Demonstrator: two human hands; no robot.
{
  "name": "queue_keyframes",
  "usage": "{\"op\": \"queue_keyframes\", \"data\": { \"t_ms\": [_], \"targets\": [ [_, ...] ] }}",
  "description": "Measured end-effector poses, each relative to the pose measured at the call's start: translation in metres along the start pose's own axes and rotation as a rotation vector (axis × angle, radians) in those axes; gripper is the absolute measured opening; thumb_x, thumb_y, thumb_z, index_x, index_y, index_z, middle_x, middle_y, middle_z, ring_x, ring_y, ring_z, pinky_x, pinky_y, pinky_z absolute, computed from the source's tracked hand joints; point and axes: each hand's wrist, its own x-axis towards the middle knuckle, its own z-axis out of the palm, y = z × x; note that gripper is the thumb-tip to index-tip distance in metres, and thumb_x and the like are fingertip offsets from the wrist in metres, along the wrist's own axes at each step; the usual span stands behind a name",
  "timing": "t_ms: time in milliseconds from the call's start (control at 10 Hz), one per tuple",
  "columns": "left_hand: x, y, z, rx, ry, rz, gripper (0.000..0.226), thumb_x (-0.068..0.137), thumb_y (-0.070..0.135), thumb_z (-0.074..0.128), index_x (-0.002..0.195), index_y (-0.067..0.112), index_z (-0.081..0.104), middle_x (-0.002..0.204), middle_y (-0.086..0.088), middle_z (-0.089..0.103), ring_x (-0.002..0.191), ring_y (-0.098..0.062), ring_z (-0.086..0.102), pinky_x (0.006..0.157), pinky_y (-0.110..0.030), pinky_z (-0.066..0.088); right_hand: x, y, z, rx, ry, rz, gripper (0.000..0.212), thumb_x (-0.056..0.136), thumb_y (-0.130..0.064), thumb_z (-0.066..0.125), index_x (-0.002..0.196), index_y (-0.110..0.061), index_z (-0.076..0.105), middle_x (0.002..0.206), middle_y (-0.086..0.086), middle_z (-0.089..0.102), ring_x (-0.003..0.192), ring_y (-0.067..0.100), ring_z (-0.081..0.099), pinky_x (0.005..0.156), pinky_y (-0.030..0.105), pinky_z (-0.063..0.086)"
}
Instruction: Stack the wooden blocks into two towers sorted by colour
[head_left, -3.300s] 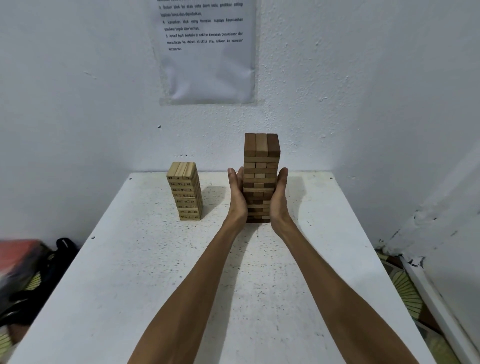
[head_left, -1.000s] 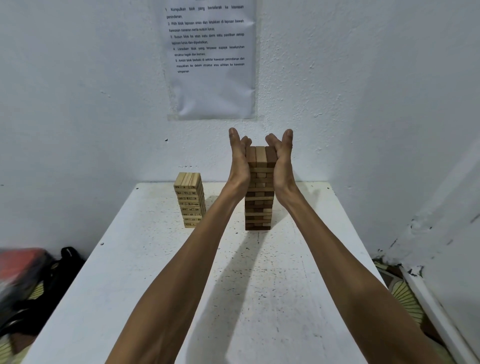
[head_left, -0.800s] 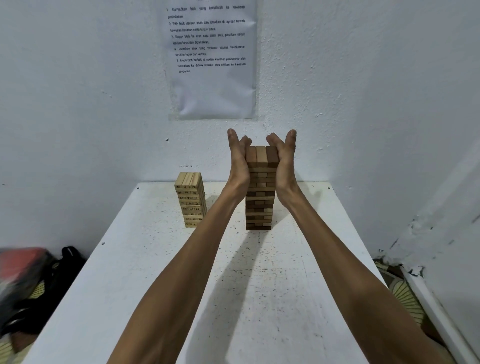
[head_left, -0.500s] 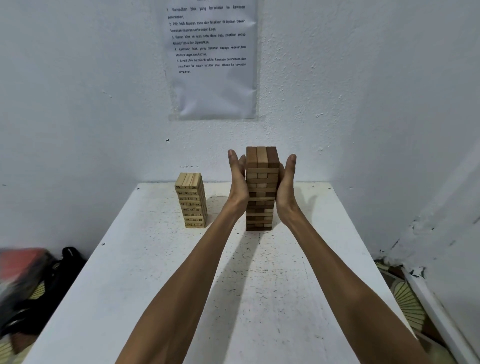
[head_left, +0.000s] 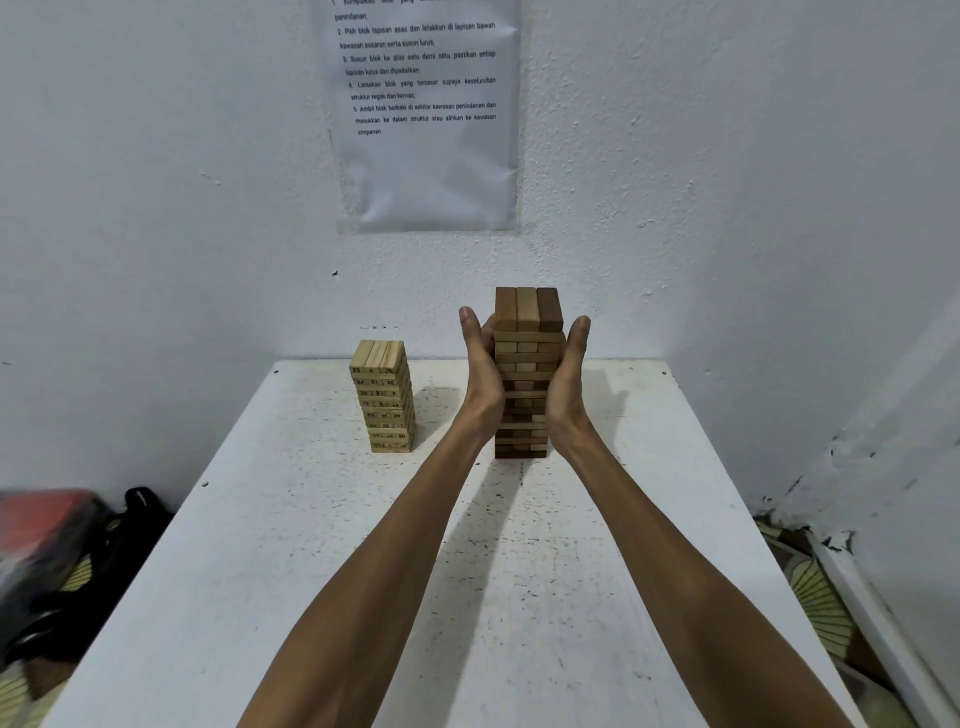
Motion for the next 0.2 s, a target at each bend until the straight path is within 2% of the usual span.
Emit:
{"op": "queue_keyframes", "data": {
  "t_ms": [100, 200],
  "targets": [
    [0.005, -0.002, -0.004, -0.003, 0.032, -0.007, 0.096, 0.102, 0.072, 0.006, 0.138, 0.002, 0.061, 0.122, -0.020, 0.073, 0.110, -0.027, 0.073, 0.087, -0.031, 0.061, 0.006, 0.002, -0.004, 0.039, 0.020, -0.021, 0.086, 0.105, -0.068, 0.009, 0.137, -0.008, 0.062, 0.124, 0.010, 0.073, 0.120, 0.024, 0.068, 0.103, 0.039, 0.054],
    [0.002, -0.013, -0.014, 0.040, 0.037, -0.009, 0.105, 0.087, 0.091, 0.016, 0.155, 0.017, 0.047, 0.152, -0.008, 0.056, 0.142, -0.023, 0.051, 0.122, -0.049, 0.036, 0.004, 0.011, -0.015, 0.017, 0.073, -0.023, 0.086, 0.098, -0.080, 0.019, 0.145, -0.019, 0.057, 0.144, 0.002, 0.063, 0.137, 0.019, 0.055, 0.118, 0.047, 0.041]
  ]
}}
